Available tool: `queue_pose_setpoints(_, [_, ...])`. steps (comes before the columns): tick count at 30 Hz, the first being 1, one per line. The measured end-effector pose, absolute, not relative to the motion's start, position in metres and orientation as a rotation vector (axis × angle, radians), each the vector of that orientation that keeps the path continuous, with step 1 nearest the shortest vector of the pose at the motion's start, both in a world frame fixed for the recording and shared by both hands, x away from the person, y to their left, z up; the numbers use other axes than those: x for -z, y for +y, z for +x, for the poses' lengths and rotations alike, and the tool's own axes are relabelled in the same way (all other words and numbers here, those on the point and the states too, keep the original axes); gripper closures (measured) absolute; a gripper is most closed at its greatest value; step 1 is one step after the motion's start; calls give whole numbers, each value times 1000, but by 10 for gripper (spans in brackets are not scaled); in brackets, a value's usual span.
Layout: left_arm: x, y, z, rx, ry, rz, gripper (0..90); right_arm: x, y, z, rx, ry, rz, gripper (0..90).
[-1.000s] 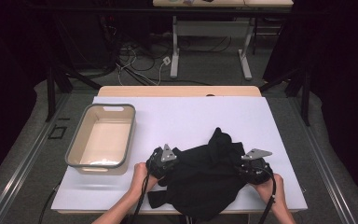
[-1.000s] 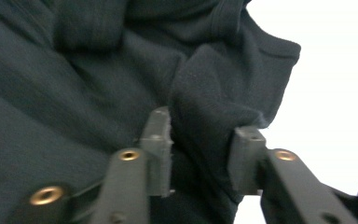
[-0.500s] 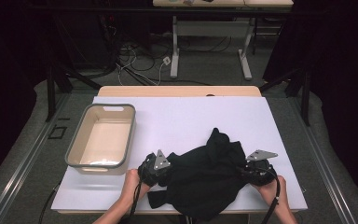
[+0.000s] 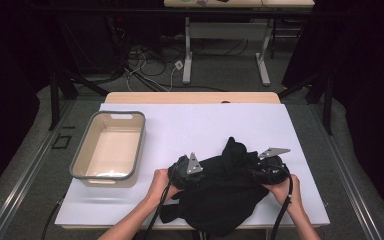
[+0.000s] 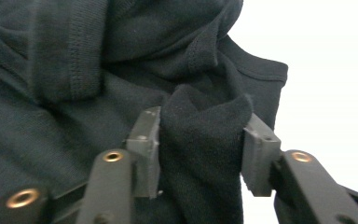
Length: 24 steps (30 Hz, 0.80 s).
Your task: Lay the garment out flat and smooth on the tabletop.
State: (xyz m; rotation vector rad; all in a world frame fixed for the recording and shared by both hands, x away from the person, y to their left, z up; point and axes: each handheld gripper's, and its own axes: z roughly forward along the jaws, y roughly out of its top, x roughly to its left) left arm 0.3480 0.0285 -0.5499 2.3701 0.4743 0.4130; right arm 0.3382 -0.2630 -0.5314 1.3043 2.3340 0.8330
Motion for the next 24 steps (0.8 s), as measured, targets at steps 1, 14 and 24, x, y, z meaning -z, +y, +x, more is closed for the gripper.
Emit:
queue_pose_setpoints(1, [552, 27, 349, -413, 463, 2374, 597, 533, -261, 342, -809, 2358, 1307, 591])
queue_pose_setpoints(14, [540, 57, 362, -501, 694, 2183, 882, 540, -256, 341, -728, 2372, 1291, 828])
queue_pose_setpoints(24, [550, 70, 375, -512, 831, 2196, 863, 537, -271, 319, -703, 2449, 1338, 818])
